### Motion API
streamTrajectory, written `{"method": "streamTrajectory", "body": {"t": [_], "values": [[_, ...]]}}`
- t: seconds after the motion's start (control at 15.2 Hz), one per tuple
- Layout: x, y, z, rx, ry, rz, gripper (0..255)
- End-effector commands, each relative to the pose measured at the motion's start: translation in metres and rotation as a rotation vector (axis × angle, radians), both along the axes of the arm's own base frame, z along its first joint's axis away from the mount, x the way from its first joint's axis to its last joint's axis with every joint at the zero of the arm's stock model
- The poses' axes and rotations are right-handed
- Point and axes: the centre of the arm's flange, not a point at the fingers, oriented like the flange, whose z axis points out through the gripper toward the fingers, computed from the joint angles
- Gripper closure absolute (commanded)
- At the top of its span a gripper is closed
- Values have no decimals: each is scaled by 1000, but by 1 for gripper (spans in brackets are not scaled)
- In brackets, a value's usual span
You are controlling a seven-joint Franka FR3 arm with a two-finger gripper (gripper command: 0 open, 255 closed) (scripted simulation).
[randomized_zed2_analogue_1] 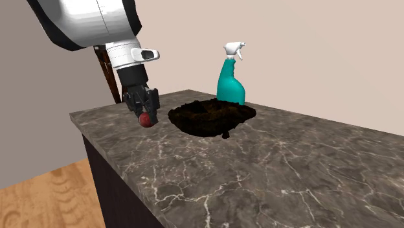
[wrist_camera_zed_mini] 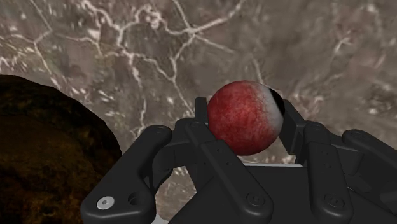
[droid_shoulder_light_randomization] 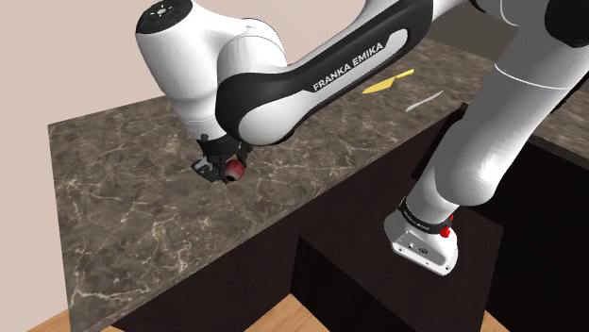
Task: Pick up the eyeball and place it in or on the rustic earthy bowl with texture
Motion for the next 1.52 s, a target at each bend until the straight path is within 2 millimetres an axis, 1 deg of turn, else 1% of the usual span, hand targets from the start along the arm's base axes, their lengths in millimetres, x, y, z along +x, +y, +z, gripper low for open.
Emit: {"method": "streamTrajectory", "body": {"t": [0.0, 0.26, 1.45], "values": [[0, 0, 0, 0, 0, 0, 255], [0, 0, 0, 0, 0, 0, 255], [0, 0, 95, 0, 0, 0, 255]]}}
